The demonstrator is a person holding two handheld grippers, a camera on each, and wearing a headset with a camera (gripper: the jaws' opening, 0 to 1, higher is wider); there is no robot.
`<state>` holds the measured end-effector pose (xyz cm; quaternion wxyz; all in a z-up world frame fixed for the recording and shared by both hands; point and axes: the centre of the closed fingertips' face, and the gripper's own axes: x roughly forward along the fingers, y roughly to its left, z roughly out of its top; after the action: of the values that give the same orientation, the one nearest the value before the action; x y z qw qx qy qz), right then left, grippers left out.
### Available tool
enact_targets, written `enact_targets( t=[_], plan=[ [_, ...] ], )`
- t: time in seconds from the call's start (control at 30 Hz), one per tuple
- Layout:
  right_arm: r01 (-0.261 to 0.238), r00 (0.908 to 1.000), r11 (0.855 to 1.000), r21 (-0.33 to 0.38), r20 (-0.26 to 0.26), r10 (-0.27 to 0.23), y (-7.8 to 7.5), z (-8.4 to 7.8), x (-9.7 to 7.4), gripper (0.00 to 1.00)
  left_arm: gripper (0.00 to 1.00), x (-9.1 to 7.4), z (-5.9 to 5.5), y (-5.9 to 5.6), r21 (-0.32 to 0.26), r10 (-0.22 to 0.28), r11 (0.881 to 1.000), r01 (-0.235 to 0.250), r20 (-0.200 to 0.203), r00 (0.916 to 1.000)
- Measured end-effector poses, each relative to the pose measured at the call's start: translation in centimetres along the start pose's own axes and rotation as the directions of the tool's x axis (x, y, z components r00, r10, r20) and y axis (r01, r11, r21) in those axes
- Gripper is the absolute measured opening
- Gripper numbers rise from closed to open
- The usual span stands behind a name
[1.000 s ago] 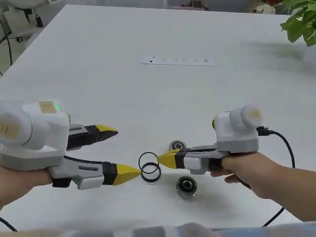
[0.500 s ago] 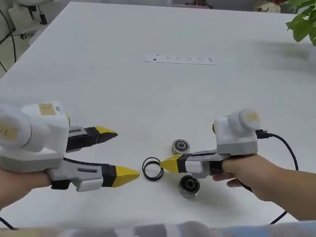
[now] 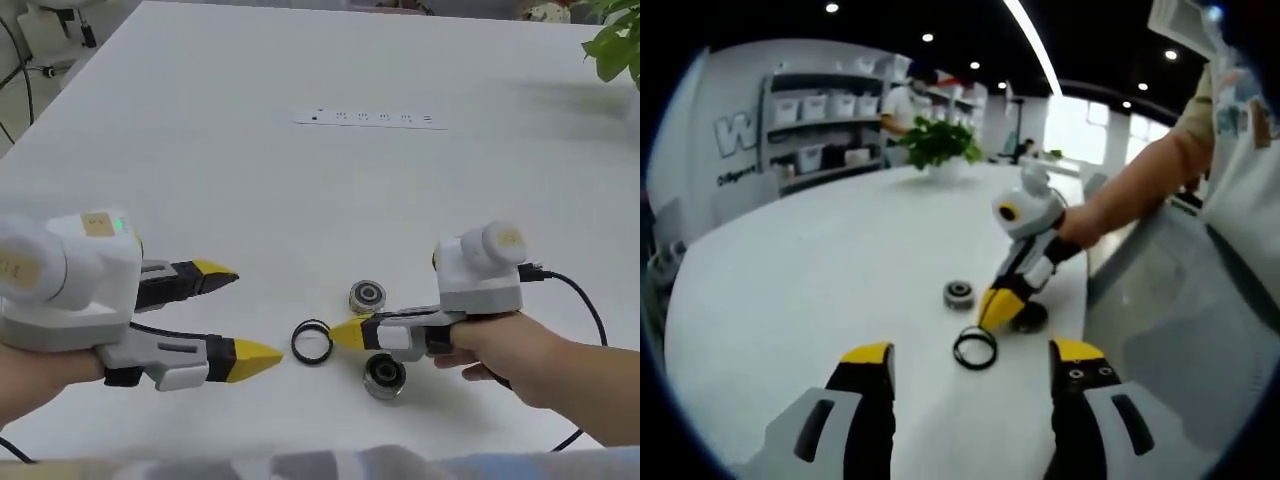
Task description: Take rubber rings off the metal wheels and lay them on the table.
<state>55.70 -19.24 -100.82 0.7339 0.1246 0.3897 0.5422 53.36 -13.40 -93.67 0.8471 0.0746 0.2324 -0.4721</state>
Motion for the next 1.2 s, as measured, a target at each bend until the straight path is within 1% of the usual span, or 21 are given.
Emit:
enact_targets(
  t=[0.2, 0.43, 0.67, 0.97, 1.13, 1.2],
  plan=[
    [0.012, 0.9999, 1.000, 0.011, -0.005, -0.012, -0.4, -0.2, 0.1, 0.01, 0.63, 0.1, -0.1, -0.1, -0.003, -0.005, 1.000, 0.005, -0.006, 1.0000],
    [0.027, 0.9996, 1.000, 0.005, -0.003, -0.027, -0.7, -0.1, 0.2, 0.03, 0.62, 0.3, -0.3, -0.1, -0.006, -0.008, 1.000, 0.008, -0.013, 0.9999],
    [0.031, 0.9994, 0.999, -0.006, 0.014, -0.031, -0.7, 0.4, -0.4, 0.06, 0.62, 0.2, -0.3, -0.3, -0.008, -0.008, 1.000, 0.008, -0.014, 0.9999],
    [0.027, 0.9985, 0.997, -0.067, 0.048, -0.024, 0.3, 1.8, -1.5, 0.14, 0.62, 0.0, 0.3, -0.4, -0.004, -0.005, 1.000, 0.005, -0.001, 1.0000],
    [0.037, 0.9980, 0.991, -0.129, 0.056, -0.030, 0.8, 2.4, -2.5, 0.19, 0.63, -0.3, 0.8, -0.2, -0.006, 0.008, 1.000, -0.008, 0.015, 0.9999],
    [0.044, 0.9972, 0.986, -0.158, 0.067, -0.034, 0.9, 2.8, -3.0, 0.21, 0.63, -0.5, 1.0, -0.2, -0.006, 0.012, 1.000, -0.012, 0.018, 0.9998]
  ],
)
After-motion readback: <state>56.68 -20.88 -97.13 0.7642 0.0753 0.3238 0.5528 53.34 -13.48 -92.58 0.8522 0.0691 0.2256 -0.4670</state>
